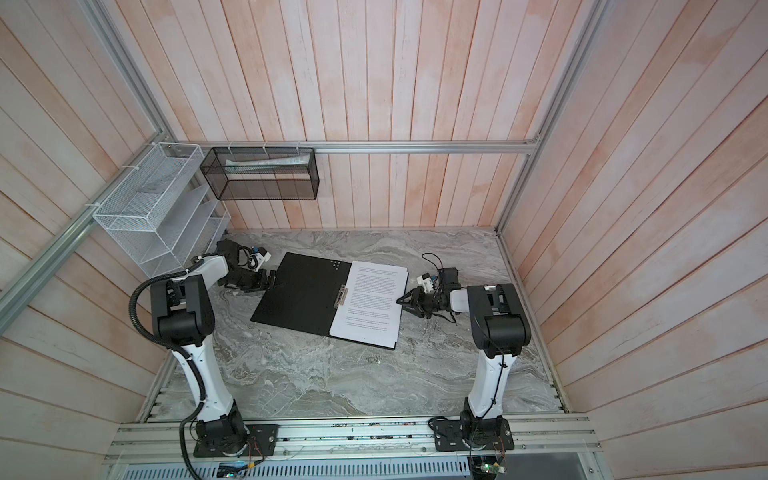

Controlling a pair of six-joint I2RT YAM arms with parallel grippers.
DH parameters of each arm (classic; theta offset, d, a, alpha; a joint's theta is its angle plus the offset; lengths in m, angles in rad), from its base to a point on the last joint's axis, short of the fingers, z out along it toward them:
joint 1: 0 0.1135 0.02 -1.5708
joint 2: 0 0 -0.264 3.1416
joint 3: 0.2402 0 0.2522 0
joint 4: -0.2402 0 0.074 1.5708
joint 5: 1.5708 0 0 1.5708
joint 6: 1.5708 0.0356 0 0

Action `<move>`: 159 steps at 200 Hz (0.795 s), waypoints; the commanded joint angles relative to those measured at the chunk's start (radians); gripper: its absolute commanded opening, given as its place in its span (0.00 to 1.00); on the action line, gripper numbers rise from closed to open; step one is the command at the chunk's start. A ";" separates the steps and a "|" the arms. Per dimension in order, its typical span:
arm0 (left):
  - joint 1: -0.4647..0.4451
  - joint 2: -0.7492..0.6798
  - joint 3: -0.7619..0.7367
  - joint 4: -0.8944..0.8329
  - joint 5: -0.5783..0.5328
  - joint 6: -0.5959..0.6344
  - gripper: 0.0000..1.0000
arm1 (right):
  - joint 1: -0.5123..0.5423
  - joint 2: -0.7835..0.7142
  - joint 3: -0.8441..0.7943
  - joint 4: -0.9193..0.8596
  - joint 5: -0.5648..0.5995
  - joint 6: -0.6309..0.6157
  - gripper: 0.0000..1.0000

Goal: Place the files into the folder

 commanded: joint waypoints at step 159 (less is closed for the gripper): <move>-0.101 0.119 -0.093 -0.348 0.435 0.124 0.91 | 0.077 0.109 -0.066 0.247 -0.283 0.101 0.36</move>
